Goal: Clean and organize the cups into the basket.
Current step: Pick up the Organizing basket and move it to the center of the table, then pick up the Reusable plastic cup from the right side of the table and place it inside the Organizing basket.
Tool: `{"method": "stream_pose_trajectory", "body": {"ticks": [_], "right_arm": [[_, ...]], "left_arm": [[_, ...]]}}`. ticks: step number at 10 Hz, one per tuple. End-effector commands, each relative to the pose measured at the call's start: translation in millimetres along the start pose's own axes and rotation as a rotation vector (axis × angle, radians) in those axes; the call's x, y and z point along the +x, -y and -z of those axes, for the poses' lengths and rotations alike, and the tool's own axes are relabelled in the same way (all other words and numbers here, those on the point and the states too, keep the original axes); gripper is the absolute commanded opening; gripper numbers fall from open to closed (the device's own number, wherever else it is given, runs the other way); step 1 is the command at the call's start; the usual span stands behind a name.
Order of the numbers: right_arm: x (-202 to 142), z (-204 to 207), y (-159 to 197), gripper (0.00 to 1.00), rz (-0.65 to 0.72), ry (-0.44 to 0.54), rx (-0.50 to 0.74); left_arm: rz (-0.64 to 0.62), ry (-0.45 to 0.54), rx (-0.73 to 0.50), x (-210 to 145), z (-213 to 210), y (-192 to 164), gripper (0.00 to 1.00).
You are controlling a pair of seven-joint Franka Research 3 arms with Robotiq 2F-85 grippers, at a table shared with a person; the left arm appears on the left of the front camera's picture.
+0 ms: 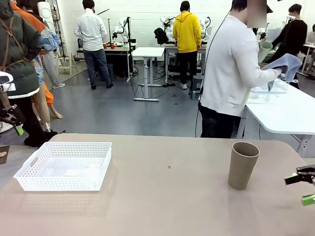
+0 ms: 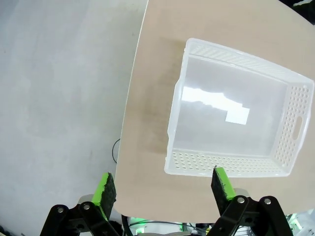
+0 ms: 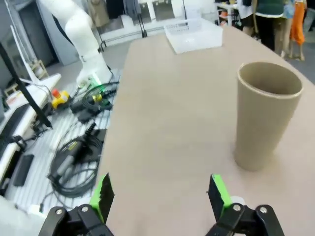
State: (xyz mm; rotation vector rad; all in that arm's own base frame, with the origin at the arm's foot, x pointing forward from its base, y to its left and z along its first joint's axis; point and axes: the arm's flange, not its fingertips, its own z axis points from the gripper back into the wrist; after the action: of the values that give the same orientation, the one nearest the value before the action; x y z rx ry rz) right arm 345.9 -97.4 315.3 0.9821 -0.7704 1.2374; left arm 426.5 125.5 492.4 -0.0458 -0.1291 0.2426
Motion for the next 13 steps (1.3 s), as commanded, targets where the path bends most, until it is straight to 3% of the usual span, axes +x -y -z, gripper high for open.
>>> {"method": "stream_pose_trajectory", "body": {"ticks": [1, 4, 6, 11, 13], "right_arm": [[-19.3, 12.8, 34.1, 1.00, -0.031, 0.016, -0.018], [-22.8, 38.9, 58.8, 1.00, -0.092, -0.009, -0.024], [-18.1, 47.5, 78.4, 1.00, -0.118, -0.025, -0.113], [-15.0, 54.4, 128.3, 1.00, -0.016, 0.047, -0.145], [-7.6, 58.3, 137.1, 1.00, -0.012, 0.073, -0.131]], "left_arm": [[0.021, -0.024, 0.006, 9.0, 6.1, 2.6, 1.00], [0.027, -0.047, 0.048, 12.3, 16.6, 12.2, 1.00], [0.046, -0.058, 0.069, 10.3, 23.5, 18.8, 1.00], [0.074, -0.007, 0.148, 3.7, 33.8, 29.5, 1.00], [0.091, -0.039, 0.108, 7.7, 31.1, 25.9, 1.00]]}}
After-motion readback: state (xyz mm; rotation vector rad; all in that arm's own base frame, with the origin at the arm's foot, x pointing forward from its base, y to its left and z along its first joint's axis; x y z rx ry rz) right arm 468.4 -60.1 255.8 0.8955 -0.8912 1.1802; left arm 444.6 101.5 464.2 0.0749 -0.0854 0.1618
